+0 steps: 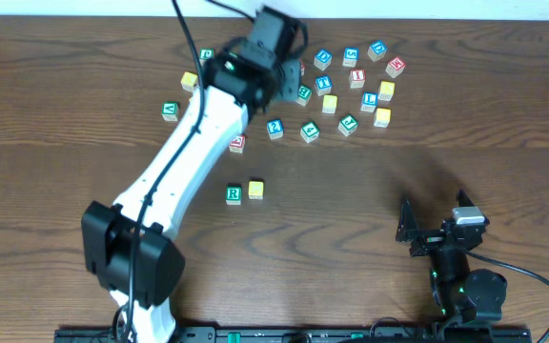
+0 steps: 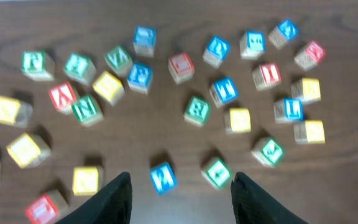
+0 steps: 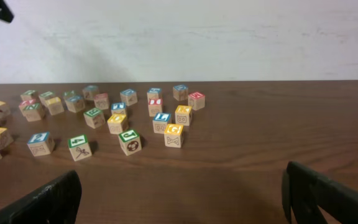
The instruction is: Spell out ROBOT
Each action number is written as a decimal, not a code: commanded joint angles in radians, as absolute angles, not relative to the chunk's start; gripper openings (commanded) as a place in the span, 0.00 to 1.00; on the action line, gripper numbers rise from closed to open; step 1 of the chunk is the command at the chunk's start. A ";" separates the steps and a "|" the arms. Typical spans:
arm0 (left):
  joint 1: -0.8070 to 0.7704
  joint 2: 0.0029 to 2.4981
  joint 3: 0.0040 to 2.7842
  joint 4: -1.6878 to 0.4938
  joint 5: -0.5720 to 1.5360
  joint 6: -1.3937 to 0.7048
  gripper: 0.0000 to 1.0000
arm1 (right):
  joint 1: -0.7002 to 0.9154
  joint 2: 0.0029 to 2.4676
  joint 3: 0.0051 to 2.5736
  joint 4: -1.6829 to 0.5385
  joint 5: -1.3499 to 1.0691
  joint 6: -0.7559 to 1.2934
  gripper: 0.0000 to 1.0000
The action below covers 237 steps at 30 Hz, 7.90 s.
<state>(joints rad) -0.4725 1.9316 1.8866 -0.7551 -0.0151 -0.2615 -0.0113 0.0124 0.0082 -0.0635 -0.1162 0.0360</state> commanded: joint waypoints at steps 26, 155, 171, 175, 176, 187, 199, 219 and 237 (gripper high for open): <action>-0.534 2.284 2.039 -0.553 0.025 -0.177 0.50 | -0.007 0.007 0.006 -0.067 -0.115 0.021 0.99; -0.488 2.111 2.012 -0.678 -0.079 -0.116 0.30 | -0.007 0.007 0.006 -0.067 -0.115 0.021 0.99; -0.592 1.919 1.840 -1.185 0.011 -0.407 0.29 | -0.007 0.007 0.006 -0.067 -0.115 0.021 0.99; -0.615 1.919 1.654 -1.074 0.011 -0.470 0.29 | -0.007 0.007 0.006 -0.067 -0.115 0.021 0.99; -0.620 1.919 1.602 -1.030 0.011 -0.486 0.29 | -0.007 0.007 0.006 -0.067 -0.115 0.021 0.99; -0.641 1.919 1.244 -0.599 -0.098 -0.638 0.30 | -0.007 0.007 0.006 -0.067 -0.115 0.021 0.99; -0.674 1.927 1.232 -0.591 -0.098 -0.638 0.36 | -0.007 0.007 0.006 -0.067 -0.115 0.021 0.99; -0.617 1.885 1.516 -0.721 -0.096 -0.406 0.53 | -0.007 0.007 0.006 -0.067 -0.115 0.021 0.99; -0.516 2.263 2.024 -0.566 -0.061 -0.247 0.55 | -0.007 0.007 0.006 -0.067 -0.115 0.021 0.99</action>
